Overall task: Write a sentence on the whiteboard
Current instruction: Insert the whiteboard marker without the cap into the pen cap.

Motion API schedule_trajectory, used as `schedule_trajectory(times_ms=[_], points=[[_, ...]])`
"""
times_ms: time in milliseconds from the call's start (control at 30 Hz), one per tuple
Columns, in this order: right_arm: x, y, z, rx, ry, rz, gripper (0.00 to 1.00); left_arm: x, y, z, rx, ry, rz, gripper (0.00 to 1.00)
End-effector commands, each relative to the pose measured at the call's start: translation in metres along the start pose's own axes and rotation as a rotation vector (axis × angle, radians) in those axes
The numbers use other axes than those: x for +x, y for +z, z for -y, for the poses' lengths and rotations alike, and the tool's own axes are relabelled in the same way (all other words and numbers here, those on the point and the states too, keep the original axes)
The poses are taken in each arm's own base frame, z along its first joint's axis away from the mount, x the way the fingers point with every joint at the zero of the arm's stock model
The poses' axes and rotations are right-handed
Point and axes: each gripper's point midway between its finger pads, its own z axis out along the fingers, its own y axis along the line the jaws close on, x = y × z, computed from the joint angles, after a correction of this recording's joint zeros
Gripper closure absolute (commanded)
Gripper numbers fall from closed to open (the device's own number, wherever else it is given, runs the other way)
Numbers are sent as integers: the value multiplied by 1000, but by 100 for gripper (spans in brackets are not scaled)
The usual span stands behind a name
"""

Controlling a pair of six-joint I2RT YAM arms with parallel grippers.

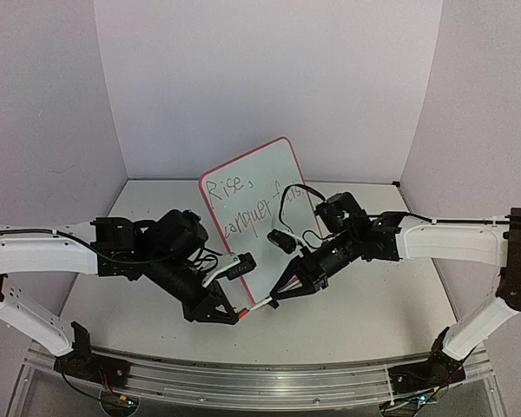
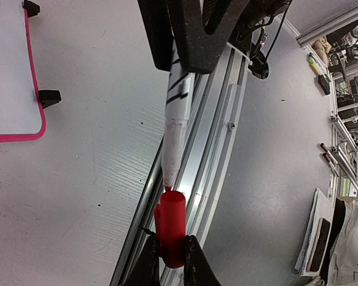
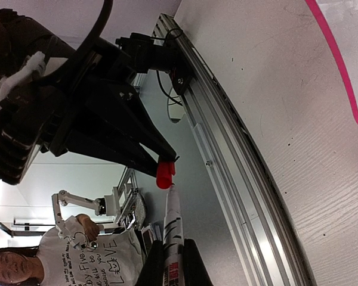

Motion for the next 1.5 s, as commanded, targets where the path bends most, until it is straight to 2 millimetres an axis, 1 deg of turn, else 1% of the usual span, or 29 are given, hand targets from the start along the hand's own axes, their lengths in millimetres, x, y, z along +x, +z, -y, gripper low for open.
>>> schedule_trajectory(times_ms=[0, 133, 367, 900, 1467], points=[[-11, -5, -21, -23, -93, 36, 100, -11, -5, 9, 17, 33, 16, 100], [-11, -8, -24, -18, -99, 49, 100, -6, -5, 7, 15, 24, 11, 100], [-9, -7, -26, -36, -93, 35, 100, -8, -4, 7, 16, 33, 9, 100], [-5, 0, -19, -44, -73, 3, 100, -13, -4, 9, 22, 46, 17, 100], [-2, 8, -16, -46, -72, -21, 100, -18, -6, 12, 29, 68, 28, 100]])
